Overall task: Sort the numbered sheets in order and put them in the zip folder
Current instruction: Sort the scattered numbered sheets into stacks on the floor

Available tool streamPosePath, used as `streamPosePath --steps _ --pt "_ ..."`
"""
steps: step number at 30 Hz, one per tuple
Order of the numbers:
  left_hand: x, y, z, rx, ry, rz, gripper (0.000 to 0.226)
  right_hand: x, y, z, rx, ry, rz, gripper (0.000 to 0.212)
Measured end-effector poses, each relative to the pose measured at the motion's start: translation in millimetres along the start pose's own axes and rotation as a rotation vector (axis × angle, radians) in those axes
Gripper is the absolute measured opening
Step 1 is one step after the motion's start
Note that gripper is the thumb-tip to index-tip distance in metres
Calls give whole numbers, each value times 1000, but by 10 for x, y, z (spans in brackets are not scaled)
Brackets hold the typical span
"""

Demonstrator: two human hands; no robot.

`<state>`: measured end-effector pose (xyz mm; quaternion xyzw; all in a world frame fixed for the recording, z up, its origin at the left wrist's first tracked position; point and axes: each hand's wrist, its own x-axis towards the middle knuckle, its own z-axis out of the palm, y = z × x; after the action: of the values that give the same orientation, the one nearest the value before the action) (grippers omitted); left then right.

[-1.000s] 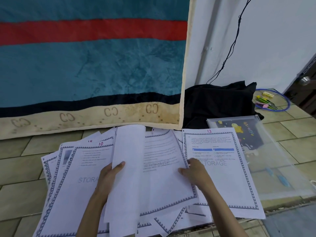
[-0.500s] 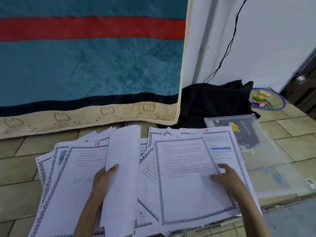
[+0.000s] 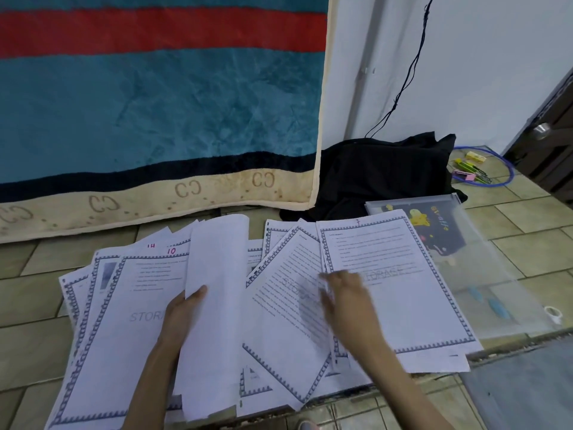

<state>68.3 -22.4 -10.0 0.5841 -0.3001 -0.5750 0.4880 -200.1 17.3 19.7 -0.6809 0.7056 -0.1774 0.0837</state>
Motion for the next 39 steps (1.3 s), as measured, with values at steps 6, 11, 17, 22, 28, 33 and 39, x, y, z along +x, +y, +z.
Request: streamPosePath --steps 6,11,17,22,28,33,39 --pt "18 -2 -4 21 15 4 26 -502 -329 514 -103 -349 -235 51" --pt "-55 16 42 11 8 11 19 -376 62 365 -41 -377 -225 84" --pt "-123 13 52 73 2 25 13 -294 49 389 -80 -129 -172 56" --pt "-145 13 77 81 17 56 15 -245 -296 487 54 -297 -103 89" --pt "-145 3 57 82 21 68 11 -318 -173 621 -55 -292 -166 96" --pt "-151 10 87 68 22 85 10 -336 -272 426 398 -166 -81 87" --pt "-144 13 63 45 20 59 10 -155 -41 -301 1118 332 582 32"
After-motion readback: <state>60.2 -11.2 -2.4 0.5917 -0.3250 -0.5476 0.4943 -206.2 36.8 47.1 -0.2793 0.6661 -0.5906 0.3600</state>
